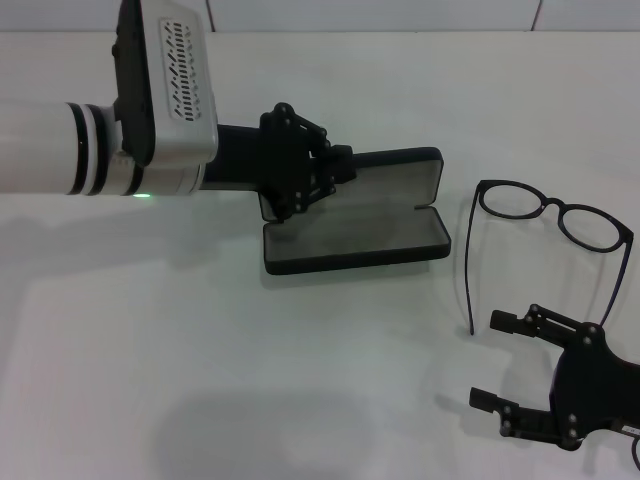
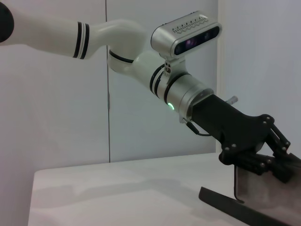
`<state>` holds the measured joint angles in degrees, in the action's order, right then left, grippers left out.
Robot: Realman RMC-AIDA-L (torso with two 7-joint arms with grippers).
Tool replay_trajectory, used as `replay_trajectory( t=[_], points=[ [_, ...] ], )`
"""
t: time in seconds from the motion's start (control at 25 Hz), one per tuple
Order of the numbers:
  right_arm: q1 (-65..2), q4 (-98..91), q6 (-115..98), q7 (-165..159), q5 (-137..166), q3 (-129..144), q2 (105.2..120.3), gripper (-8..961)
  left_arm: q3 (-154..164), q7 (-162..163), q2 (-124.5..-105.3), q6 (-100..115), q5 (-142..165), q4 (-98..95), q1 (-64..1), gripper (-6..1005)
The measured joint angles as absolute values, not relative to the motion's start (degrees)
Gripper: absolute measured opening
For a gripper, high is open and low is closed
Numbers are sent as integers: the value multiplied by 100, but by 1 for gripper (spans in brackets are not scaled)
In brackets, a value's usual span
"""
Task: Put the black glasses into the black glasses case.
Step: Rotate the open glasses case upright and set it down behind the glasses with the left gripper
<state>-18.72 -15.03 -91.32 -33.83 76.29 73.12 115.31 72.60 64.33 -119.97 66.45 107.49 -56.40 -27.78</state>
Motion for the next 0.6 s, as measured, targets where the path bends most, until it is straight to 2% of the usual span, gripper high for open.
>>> replay_trajectory(
  t=[0.6],
  points=[
    [-1872, -1494, -9132, -3383, 7629, 7312, 11531, 800, 7260, 6099, -12015, 6441, 10631, -5389, -2713, 179]
  ],
)
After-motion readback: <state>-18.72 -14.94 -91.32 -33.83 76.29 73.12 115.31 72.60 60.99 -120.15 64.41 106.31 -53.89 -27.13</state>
